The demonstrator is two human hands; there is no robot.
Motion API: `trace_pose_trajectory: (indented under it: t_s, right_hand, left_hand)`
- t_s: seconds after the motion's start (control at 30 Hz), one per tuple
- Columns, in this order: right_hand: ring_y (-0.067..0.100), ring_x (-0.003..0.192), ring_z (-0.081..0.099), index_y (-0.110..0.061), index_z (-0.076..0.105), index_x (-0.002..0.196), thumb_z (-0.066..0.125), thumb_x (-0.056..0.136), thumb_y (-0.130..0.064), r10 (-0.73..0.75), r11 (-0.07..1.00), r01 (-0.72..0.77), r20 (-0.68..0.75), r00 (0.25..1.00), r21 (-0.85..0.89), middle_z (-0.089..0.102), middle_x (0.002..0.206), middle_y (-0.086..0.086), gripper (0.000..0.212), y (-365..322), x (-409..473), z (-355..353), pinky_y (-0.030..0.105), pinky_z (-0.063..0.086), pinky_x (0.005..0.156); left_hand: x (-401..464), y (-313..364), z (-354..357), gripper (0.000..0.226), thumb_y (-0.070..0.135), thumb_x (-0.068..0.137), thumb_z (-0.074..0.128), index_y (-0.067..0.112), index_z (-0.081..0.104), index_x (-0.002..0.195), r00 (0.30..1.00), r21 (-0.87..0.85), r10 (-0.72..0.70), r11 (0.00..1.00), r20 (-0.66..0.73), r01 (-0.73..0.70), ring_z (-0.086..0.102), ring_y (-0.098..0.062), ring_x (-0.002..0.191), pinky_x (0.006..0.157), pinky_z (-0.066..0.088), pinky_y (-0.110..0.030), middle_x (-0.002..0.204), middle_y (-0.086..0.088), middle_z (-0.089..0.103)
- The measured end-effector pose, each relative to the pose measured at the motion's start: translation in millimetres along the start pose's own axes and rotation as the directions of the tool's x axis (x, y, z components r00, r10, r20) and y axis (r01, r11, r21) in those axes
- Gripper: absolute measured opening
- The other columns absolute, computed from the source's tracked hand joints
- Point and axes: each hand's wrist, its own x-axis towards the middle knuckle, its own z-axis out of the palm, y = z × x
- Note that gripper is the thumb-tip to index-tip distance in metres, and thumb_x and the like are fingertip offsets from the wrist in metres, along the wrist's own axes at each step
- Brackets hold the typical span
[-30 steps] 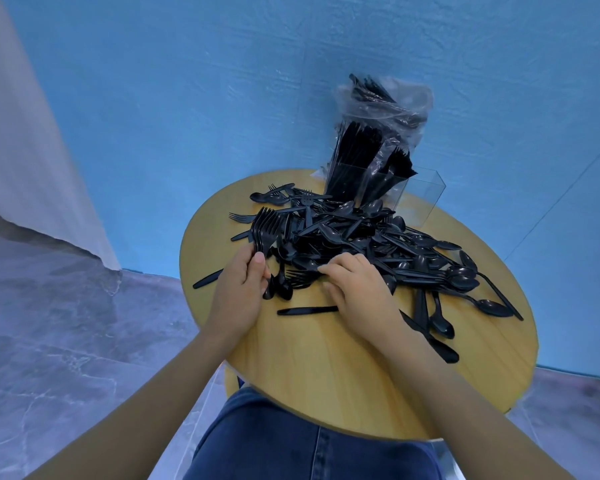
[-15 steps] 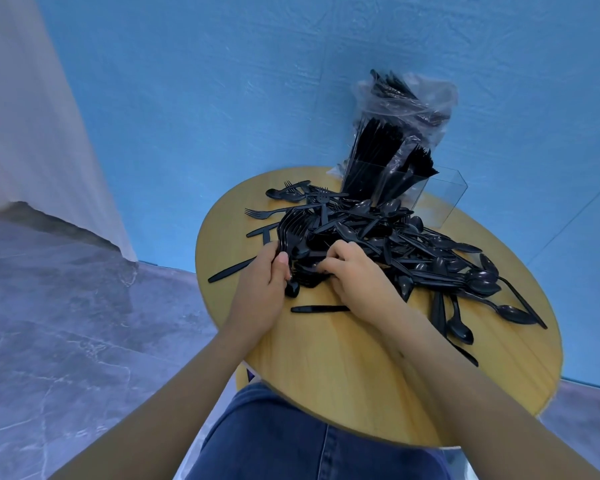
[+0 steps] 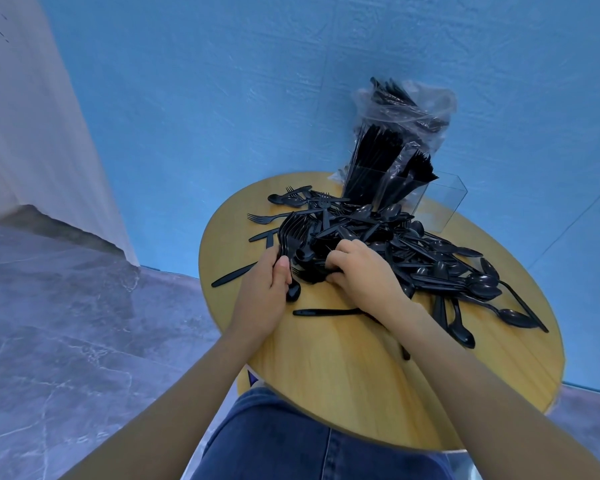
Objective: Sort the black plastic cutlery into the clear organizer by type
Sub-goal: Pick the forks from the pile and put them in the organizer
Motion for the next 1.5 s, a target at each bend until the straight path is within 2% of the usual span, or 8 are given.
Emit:
trace_pose_trajectory:
  t_s: [0.13,0.27,0.4,0.57,0.7,0.83,1.27,1.5]
  right_hand:
    - [0.014,0.090,0.047,-0.011,0.067,0.090,0.065,0.086,-0.026,0.065,0.982,-0.054,-0.056,0.996,0.182,0.053,0.093,-0.003,0.016,6,-3,-4,0.028,0.041,0.078]
    - [0.003,0.064,0.044,-0.012,0.063,0.073,0.072,0.080,-0.020,0.219,0.875,-0.056,-0.289,0.932,0.482,0.050,0.072,-0.007,0.013,7,-7,-20,0.013,0.036,0.063]
    - [0.013,0.066,0.046,-0.011,0.058,0.072,0.066,0.086,-0.020,0.345,0.900,-0.157,-0.447,0.825,0.406,0.049,0.073,-0.001,0.019,20,0,-30,0.022,0.033,0.061]
    - [0.022,0.093,0.056,-0.004,0.058,0.121,0.054,0.095,-0.014,0.467,0.878,-0.398,-0.291,0.835,0.267,0.050,0.118,0.009,0.029,34,2,-23,0.024,0.037,0.075]
    - [0.015,0.107,0.050,-0.013,0.059,0.122,0.056,0.093,-0.020,0.186,0.962,-0.144,-0.169,0.968,0.233,0.053,0.119,0.001,0.030,12,-8,-15,0.024,0.041,0.092]
    - [0.017,0.119,0.038,-0.016,0.052,0.132,0.052,0.093,-0.020,0.046,0.992,-0.051,0.052,0.998,0.116,0.048,0.129,0.001,0.039,-3,-14,-3,0.024,0.033,0.098]
    - [0.021,0.113,0.046,-0.014,0.055,0.123,0.054,0.094,-0.013,0.106,0.992,-0.121,0.278,0.955,0.034,0.045,0.121,0.006,0.029,2,-2,-13,0.034,0.043,0.095]
    - [0.017,0.092,0.046,-0.023,0.050,0.086,0.058,0.090,-0.010,0.144,0.970,-0.175,0.185,0.972,0.166,0.044,0.100,-0.003,0.016,7,2,-20,0.054,0.038,0.101]
  left_hand:
    - [-1,2,0,0.028,0.023,0.102,0.032,0.020,0.043,0.076,1.000,0.004,0.002,1.000,-0.002,-0.002,0.043,-0.007,0.059,0.059,0.037,-0.026,0.067,0.003,0.050]
    - [-1,1,0,0.026,0.024,0.102,0.032,0.018,0.045,0.080,1.000,0.000,0.003,1.000,-0.002,-0.003,0.044,-0.008,0.060,0.060,0.038,-0.029,0.068,0.004,0.049]
    - [-1,0,1,0.026,0.023,0.102,0.032,0.015,0.046,0.081,1.000,-0.005,-0.005,1.000,0.000,0.005,0.043,-0.009,0.061,0.061,0.038,-0.030,0.069,0.004,0.049]
    - [-1,0,0,0.027,0.024,0.102,0.032,0.014,0.046,0.081,1.000,-0.001,-0.009,1.000,0.001,0.009,0.044,-0.011,0.061,0.060,0.038,-0.032,0.069,0.003,0.050]
    - [-1,1,0,0.027,0.024,0.102,0.032,0.017,0.045,0.080,1.000,-0.006,-0.009,1.000,0.006,0.009,0.043,-0.008,0.060,0.060,0.038,-0.030,0.069,0.002,0.050]
    - [-1,1,0,0.027,0.023,0.102,0.032,0.021,0.044,0.077,1.000,0.004,-0.005,1.000,0.004,0.005,0.043,-0.005,0.059,0.059,0.037,-0.025,0.069,0.004,0.051]
    - [-1,2,1,0.026,0.023,0.102,0.032,0.016,0.046,0.081,1.000,0.006,-0.007,1.000,0.001,0.007,0.044,-0.009,0.062,0.061,0.038,-0.028,0.071,0.001,0.051]
    - [-1,1,1,0.026,0.023,0.102,0.032,0.020,0.045,0.079,1.000,-0.009,-0.008,1.000,0.001,0.008,0.044,-0.009,0.062,0.062,0.038,-0.030,0.070,0.003,0.050]
